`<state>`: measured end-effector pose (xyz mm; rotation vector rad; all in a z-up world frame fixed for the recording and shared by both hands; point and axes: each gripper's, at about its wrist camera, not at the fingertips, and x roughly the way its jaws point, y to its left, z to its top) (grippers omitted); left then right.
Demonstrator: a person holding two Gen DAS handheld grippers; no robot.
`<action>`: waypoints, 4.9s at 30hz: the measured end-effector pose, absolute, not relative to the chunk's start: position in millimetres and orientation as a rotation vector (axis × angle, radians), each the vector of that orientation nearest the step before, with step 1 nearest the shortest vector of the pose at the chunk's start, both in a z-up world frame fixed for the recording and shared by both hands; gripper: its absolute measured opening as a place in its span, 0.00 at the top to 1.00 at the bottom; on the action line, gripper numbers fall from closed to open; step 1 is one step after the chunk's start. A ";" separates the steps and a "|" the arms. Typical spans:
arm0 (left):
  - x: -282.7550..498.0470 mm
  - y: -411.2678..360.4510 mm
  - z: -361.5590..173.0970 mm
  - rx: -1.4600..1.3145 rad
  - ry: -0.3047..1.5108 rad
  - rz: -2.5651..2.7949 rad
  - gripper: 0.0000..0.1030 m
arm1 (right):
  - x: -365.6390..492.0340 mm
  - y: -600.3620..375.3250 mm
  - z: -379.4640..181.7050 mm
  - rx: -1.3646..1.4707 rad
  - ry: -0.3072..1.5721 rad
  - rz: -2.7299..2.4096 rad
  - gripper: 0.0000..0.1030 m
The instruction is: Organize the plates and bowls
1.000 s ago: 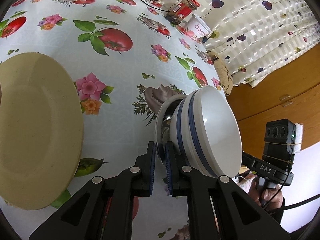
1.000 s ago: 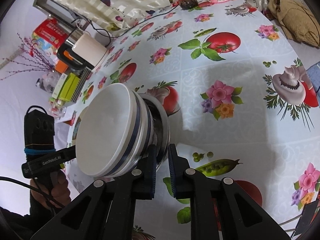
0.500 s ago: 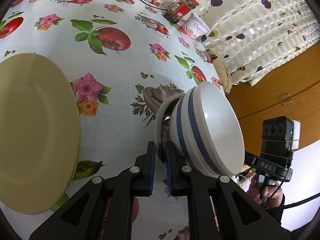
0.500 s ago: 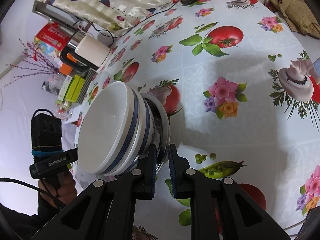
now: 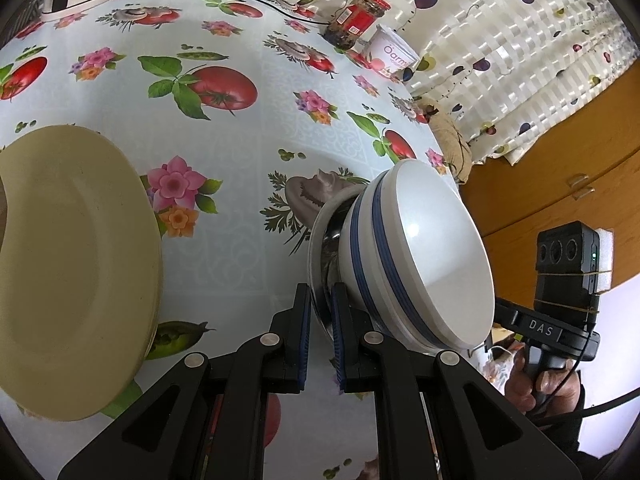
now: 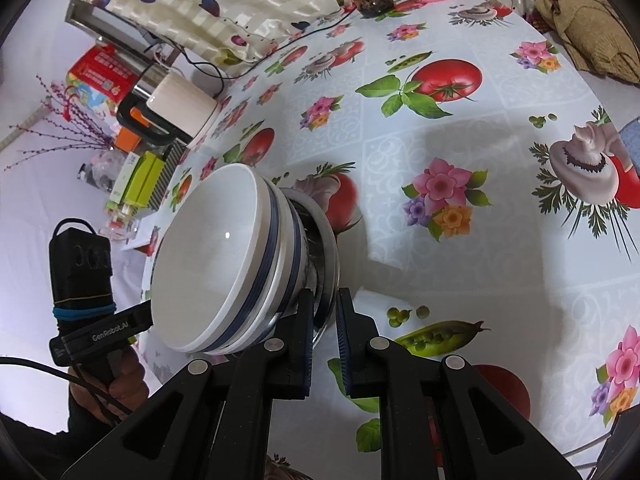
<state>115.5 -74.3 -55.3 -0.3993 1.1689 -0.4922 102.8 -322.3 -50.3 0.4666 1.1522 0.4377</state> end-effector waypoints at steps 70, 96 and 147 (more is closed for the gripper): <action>82.7 107.3 -21.3 -0.509 1.011 -0.124 0.91 | 165.1 -117.5 -25.9 0.220 1.216 0.735 0.89; 79.2 117.2 -32.7 -0.546 1.009 -0.097 0.89 | 170.2 -98.1 -29.9 0.149 1.239 0.731 0.87; 24.2 67.7 -6.9 -0.296 0.967 0.046 0.87 | 71.3 -84.9 2.5 -0.162 1.051 0.667 0.44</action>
